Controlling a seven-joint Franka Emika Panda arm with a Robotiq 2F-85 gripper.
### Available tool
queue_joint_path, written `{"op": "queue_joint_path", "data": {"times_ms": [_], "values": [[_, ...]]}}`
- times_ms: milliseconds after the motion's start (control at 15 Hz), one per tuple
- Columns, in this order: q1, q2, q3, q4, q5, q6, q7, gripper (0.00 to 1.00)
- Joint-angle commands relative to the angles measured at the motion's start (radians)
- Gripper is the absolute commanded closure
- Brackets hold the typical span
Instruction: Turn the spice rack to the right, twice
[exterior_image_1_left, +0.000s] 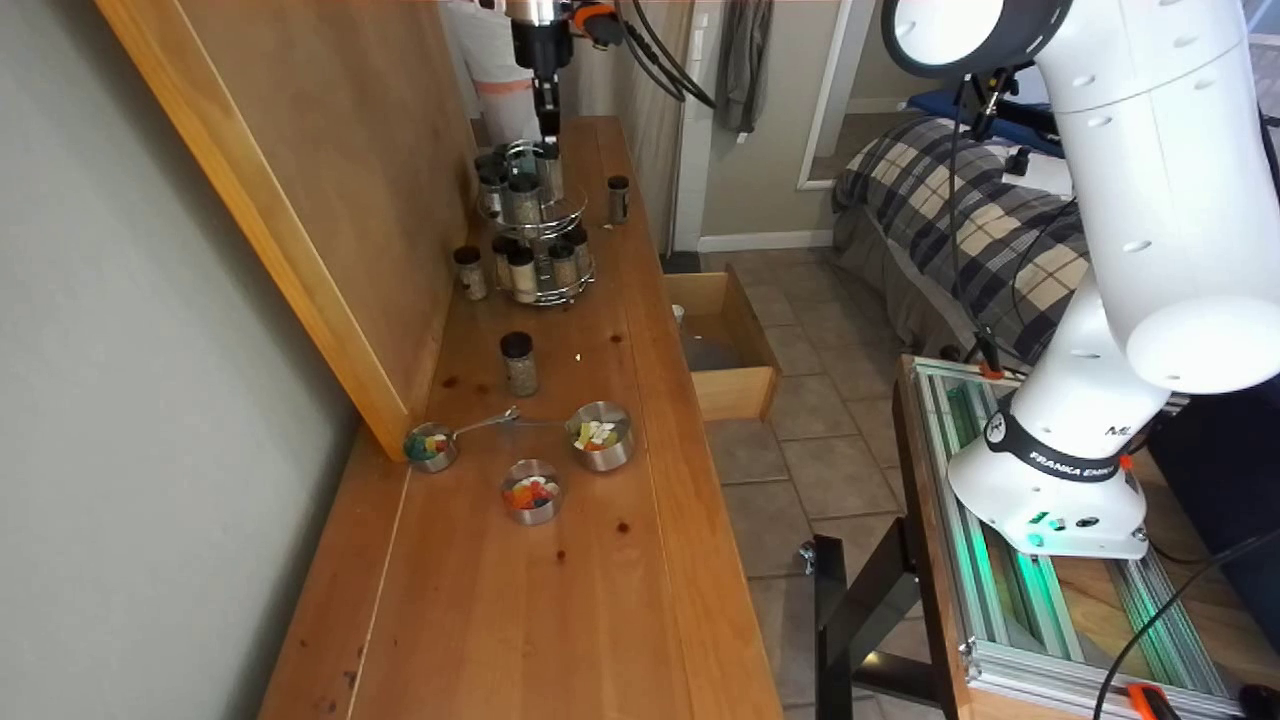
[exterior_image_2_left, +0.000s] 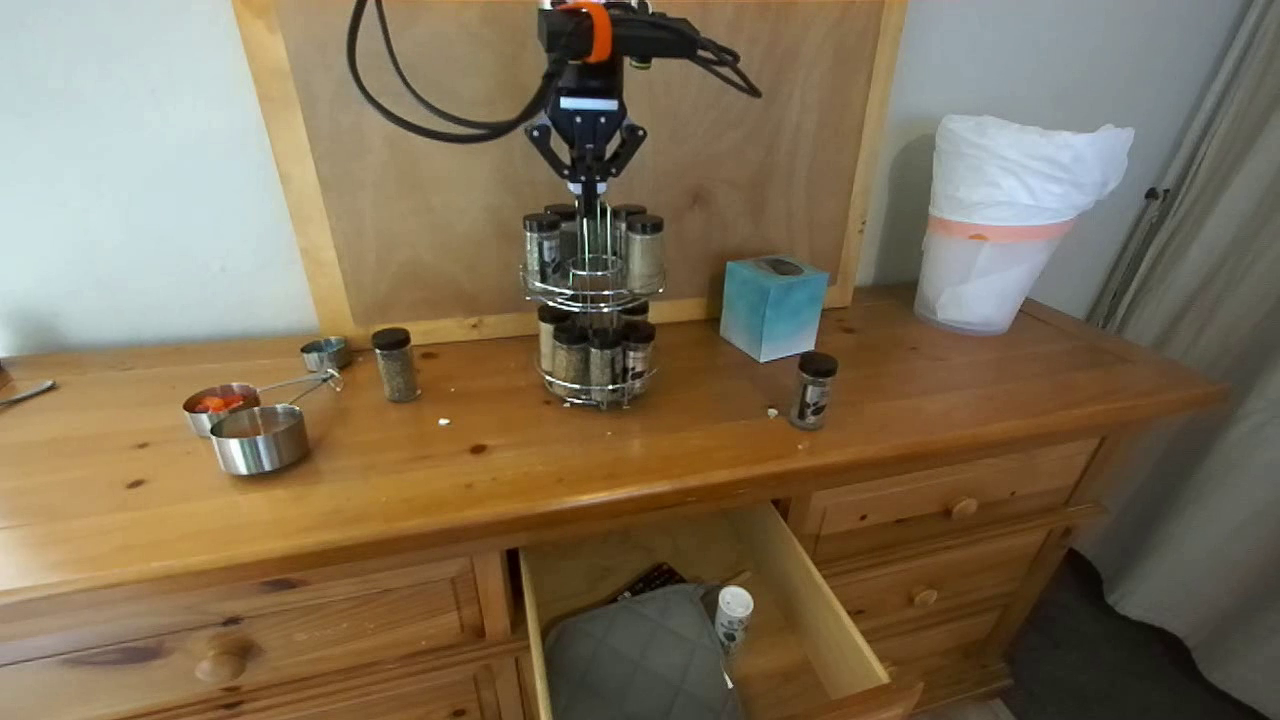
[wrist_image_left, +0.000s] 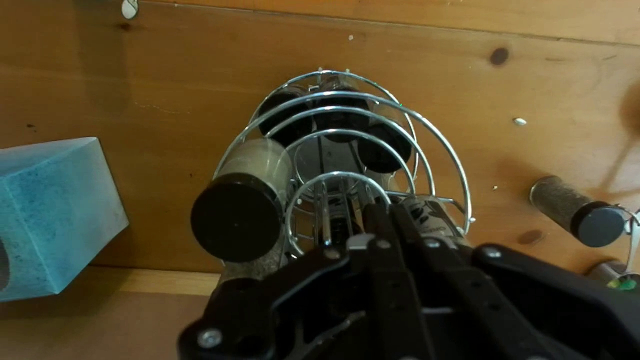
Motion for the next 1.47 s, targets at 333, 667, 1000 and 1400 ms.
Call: {"op": "queue_joint_path", "data": {"times_ms": [333,667,1000,1400], "values": [[0.002,0.015,-0.002,0.030,0.035,-0.085,0.220,0.98],[0.010,0.015,-0.003,0.031,0.035,-0.109,0.324,0.97],[0.021,-0.007,-0.005,0.017,-0.002,-0.073,0.320,0.71],[0.018,-0.008,0.000,0.021,-0.015,-0.021,0.234,0.36]]}}
